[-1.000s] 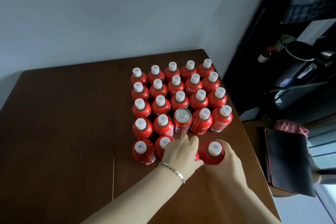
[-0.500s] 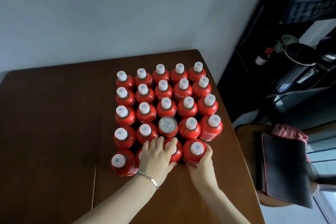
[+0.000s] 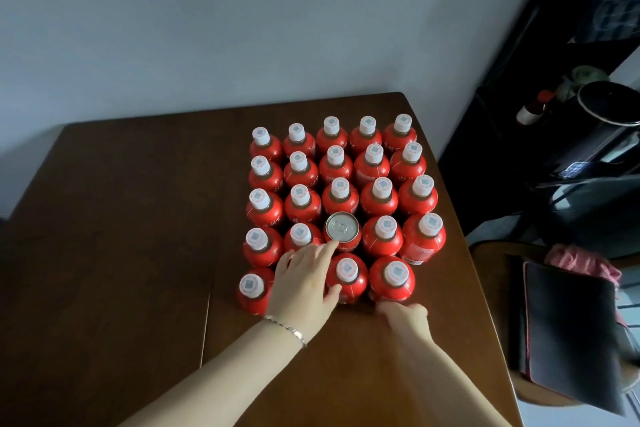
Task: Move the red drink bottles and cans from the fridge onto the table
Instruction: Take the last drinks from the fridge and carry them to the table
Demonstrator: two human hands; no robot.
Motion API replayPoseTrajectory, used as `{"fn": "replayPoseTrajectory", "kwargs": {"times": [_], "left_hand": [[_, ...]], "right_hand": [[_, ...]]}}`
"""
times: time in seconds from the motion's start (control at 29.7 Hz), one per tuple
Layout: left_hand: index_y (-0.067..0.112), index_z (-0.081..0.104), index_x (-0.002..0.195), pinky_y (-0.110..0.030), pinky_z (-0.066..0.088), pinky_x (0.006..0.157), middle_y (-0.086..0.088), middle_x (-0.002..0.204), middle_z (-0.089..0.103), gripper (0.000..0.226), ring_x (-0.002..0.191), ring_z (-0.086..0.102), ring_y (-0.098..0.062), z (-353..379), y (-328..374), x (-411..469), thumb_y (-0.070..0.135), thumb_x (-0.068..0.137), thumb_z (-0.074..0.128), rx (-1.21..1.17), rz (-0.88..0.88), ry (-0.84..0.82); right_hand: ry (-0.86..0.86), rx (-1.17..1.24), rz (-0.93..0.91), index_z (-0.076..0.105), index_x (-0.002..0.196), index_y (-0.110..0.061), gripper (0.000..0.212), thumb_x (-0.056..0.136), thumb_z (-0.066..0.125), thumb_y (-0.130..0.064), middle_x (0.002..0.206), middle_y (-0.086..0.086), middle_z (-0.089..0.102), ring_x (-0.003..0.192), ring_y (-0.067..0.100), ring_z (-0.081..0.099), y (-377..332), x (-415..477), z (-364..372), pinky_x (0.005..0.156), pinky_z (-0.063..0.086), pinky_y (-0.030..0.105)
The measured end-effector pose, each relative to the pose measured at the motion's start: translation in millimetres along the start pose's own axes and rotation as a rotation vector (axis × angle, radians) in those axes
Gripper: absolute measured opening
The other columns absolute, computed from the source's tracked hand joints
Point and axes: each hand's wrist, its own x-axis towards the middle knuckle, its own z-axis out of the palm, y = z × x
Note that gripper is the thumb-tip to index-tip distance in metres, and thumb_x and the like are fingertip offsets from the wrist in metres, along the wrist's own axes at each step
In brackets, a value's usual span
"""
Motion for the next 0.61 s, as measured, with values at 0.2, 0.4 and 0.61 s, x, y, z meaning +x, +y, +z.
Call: {"fn": "replayPoseTrajectory", "kwargs": {"times": [0.2,0.4,0.61], "left_hand": [[0.005,0.022,0.145,-0.04,0.023,0.113,-0.019,0.154,0.017,0.084,0.143,0.019,-0.032,-17,-48,-40,0.0,0.075,0.068,-0.494,-0.684,0.178],[-0.001,0.036,0.132,-0.037,0.047,0.083,-0.027,0.131,0.049,0.055,0.115,0.053,-0.034,14,-79,-41,-0.011,0.079,0.049,-1.315,-1.124,-0.188],[-0.004,0.042,0.127,-0.038,0.047,0.086,-0.026,0.126,0.05,0.048,0.112,0.054,-0.034,13,-91,-43,-0.005,0.081,0.055,-1.241,-1.043,-0.35]], "right_hand": [[-0.319,0.431,0.167,0.05,0.08,0.005,0.024,0.081,0.036,0.024,0.082,0.019,0.052,0.077,0.025,0.057,-4,-26,36,0.075,0.054,0.035],[-0.28,0.496,0.119,0.052,0.089,0.002,0.029,0.082,0.034,0.024,0.085,0.017,0.056,0.078,0.021,0.057,2,-43,47,0.072,0.052,0.033],[-0.181,0.109,-0.012,0.06,0.099,-0.01,0.018,0.088,0.056,0.003,0.085,0.007,0.066,0.073,0.015,0.061,13,-82,50,0.064,0.051,0.024]]}}
